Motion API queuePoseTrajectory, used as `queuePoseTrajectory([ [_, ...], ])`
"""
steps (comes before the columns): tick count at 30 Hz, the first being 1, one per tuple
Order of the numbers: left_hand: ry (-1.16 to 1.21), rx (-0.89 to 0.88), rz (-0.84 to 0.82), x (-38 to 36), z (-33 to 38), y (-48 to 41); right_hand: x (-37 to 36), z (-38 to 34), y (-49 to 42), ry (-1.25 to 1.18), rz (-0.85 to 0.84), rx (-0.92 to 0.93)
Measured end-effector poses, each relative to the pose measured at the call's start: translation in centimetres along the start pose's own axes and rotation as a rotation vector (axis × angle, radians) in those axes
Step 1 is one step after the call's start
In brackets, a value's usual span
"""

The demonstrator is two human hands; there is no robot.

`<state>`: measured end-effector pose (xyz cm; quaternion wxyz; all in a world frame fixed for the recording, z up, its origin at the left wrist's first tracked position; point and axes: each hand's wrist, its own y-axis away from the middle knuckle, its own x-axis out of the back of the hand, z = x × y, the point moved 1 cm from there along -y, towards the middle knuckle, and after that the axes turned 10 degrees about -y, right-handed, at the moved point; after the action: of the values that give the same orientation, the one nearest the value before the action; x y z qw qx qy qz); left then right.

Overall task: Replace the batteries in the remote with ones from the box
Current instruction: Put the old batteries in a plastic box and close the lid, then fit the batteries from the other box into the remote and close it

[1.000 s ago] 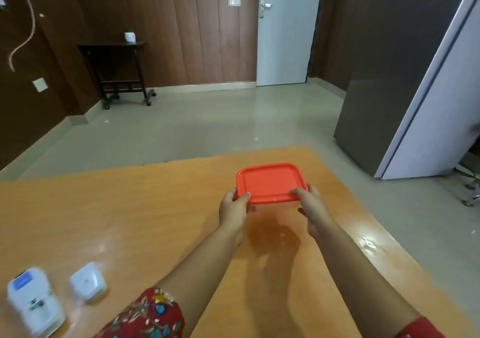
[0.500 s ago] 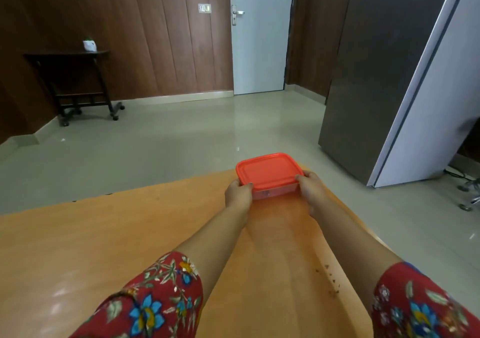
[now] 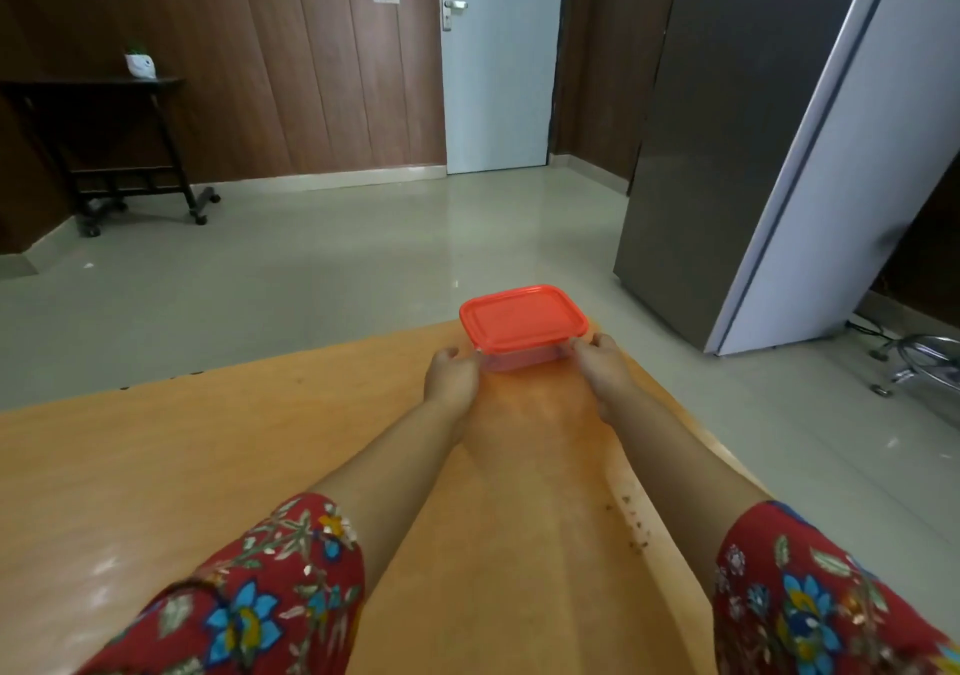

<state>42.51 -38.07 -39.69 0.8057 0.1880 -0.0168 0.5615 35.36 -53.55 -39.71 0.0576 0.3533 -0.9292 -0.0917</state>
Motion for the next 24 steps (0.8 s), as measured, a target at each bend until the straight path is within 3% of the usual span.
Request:
queuePoseTrajectory([
  [4,0.044,0.039,-0.023,3.6,0.2,5.2,0.8,0.1,4.8,0.05,0.003,0.011],
  [14,0.026,0.055,-0.045,16.7,-2.0,24.9,0.0,-0.3,28.2,-0.327,-0.232,-0.248],
  [24,0.074,0.073,0.112,28.9,-10.3,41.8,-7.0,1.6,45.7,-0.268,-0.445,-0.298],
])
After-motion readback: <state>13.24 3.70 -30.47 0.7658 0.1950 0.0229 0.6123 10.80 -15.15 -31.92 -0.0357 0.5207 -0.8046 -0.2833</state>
